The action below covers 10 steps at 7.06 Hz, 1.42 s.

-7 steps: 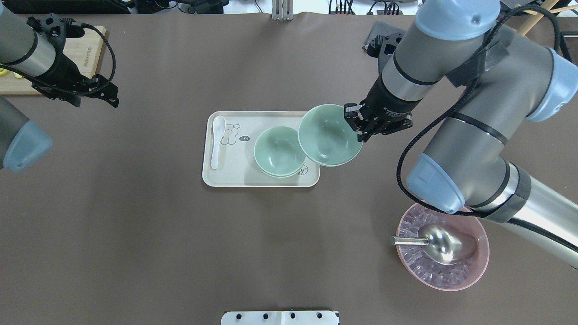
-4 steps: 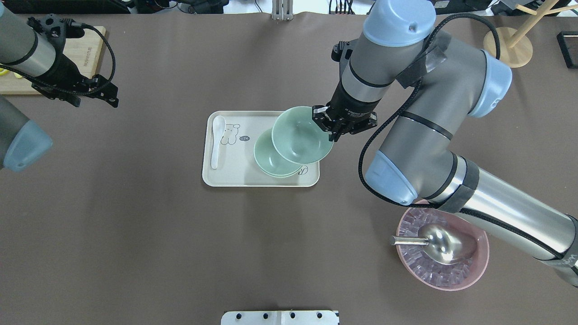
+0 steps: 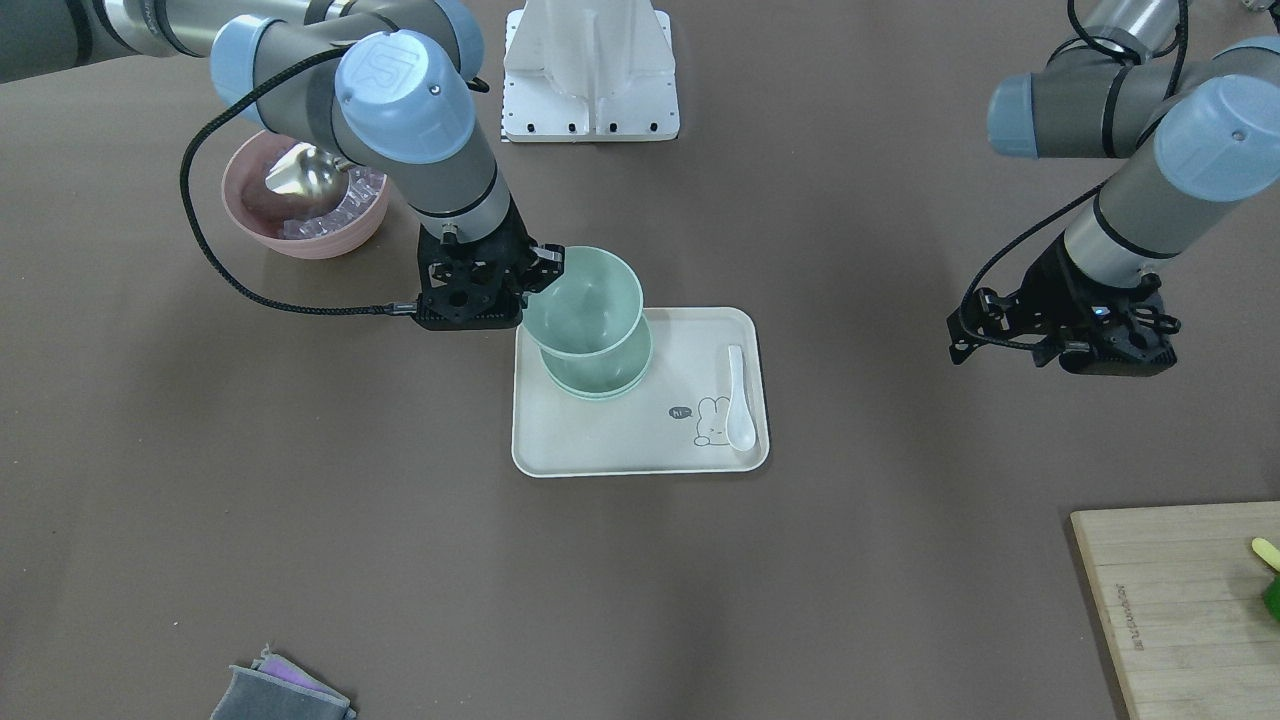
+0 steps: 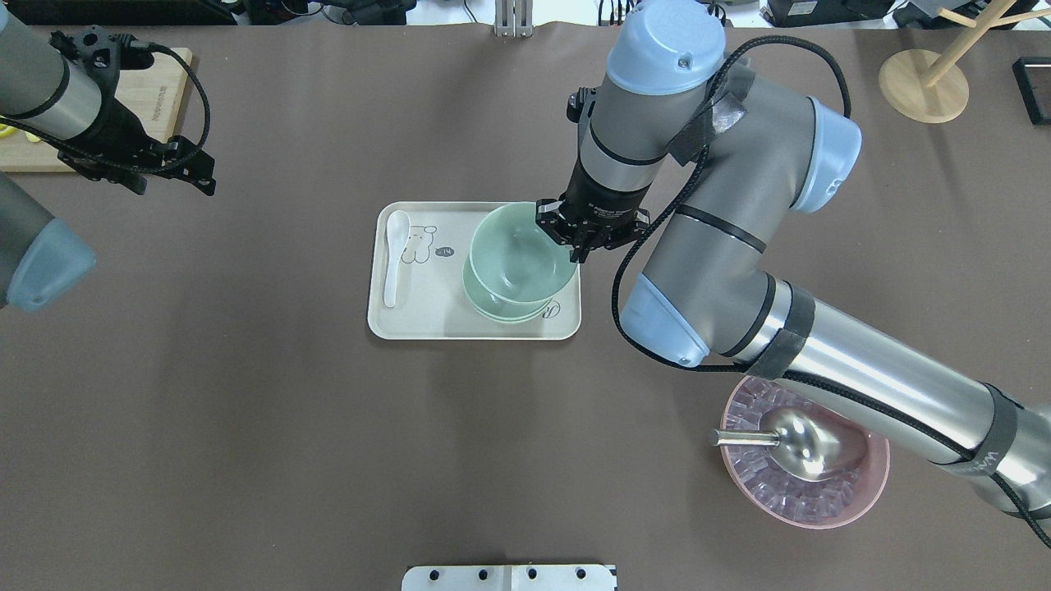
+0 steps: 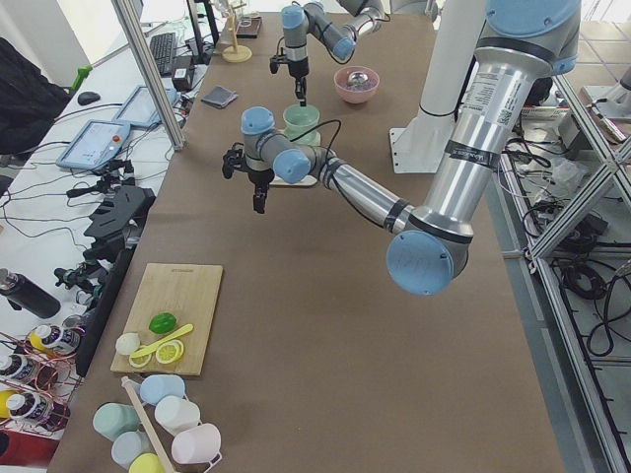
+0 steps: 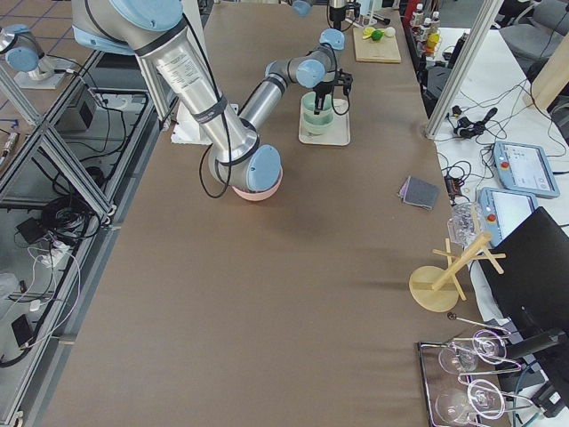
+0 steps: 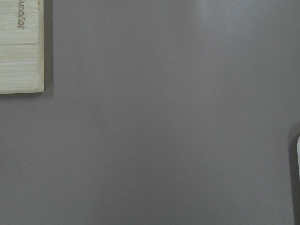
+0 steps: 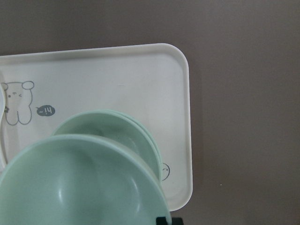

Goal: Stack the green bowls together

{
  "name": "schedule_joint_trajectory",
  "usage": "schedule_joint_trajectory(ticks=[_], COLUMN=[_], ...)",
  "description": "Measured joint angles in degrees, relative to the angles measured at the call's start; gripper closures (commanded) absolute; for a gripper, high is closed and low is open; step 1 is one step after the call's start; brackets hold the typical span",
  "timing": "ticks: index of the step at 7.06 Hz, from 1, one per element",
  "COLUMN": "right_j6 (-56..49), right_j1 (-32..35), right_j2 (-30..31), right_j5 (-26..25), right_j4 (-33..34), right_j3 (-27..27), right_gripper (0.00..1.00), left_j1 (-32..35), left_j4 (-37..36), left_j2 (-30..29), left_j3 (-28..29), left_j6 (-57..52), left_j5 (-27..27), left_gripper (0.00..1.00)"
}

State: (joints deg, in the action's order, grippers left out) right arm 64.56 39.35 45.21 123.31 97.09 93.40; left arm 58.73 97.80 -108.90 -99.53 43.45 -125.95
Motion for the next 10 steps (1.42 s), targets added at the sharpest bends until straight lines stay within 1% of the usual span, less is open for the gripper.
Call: schedule_joint_trajectory(ticks=[4,10], right_j6=[0.6,0.8], right_j1=[-0.8,-1.5], right_j2=[-1.1,-1.4], right_j5=[-0.9,-1.0], right_j4=[-3.3,-3.9], right_j3=[-3.9,-5.8], right_gripper=[1.0,1.0], left_j1=[0.0,-0.1], left_j4=[0.0,0.0], left_j2=[0.0,-0.1], left_j3=[0.5,0.7], left_j6=[-0.1,0.0], left_j5=[0.0,0.0], left_gripper=[0.03,0.03])
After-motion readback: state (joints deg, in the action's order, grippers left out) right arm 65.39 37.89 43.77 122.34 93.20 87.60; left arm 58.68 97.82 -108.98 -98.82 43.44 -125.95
